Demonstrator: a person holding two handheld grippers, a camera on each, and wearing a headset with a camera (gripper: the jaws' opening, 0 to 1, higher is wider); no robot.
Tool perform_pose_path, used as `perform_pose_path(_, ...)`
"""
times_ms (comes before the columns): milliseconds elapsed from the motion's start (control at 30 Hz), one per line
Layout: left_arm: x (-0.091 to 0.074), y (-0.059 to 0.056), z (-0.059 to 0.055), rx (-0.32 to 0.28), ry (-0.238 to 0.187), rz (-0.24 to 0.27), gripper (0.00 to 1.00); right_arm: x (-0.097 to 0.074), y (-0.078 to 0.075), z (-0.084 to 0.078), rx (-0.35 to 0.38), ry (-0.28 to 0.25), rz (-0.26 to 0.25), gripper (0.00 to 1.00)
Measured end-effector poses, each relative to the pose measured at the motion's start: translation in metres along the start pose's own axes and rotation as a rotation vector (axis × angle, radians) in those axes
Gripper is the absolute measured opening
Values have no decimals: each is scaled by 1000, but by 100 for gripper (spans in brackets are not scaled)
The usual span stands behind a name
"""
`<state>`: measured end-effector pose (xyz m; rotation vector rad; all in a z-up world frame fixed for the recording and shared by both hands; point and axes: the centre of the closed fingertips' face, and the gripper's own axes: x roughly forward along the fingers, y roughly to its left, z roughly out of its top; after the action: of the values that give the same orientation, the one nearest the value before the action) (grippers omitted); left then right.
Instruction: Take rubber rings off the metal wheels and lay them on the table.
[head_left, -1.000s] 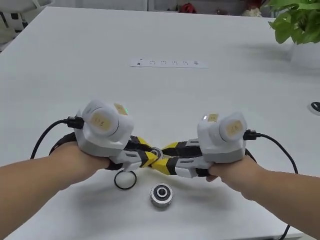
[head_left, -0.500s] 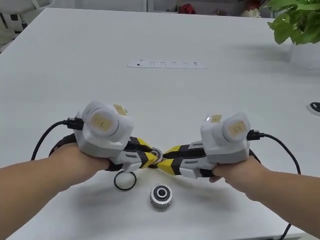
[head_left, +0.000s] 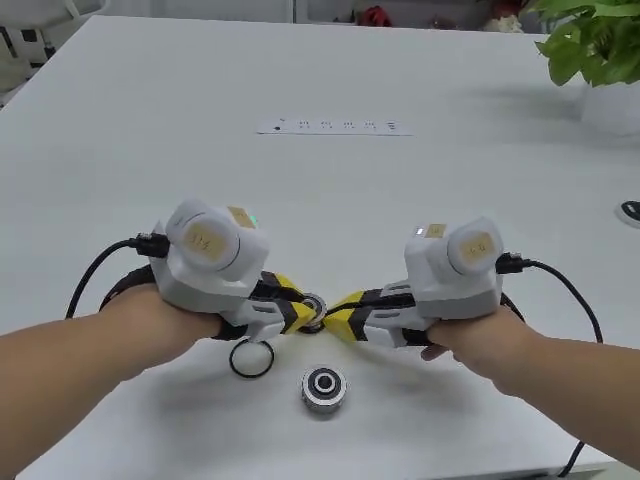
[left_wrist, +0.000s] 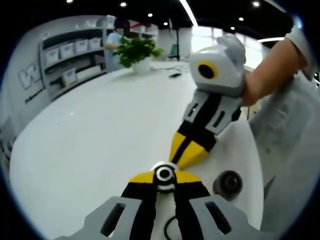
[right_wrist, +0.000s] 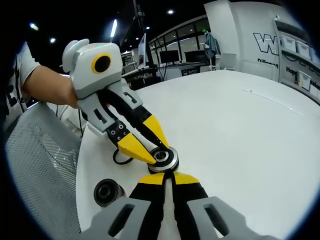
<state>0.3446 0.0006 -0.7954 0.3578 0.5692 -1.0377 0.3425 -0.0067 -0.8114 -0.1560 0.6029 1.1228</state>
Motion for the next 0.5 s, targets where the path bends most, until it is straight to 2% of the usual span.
perform_pose_path(500,0,0,1,13,8,8,12,-3,-3,1,104,-6,-6,0)
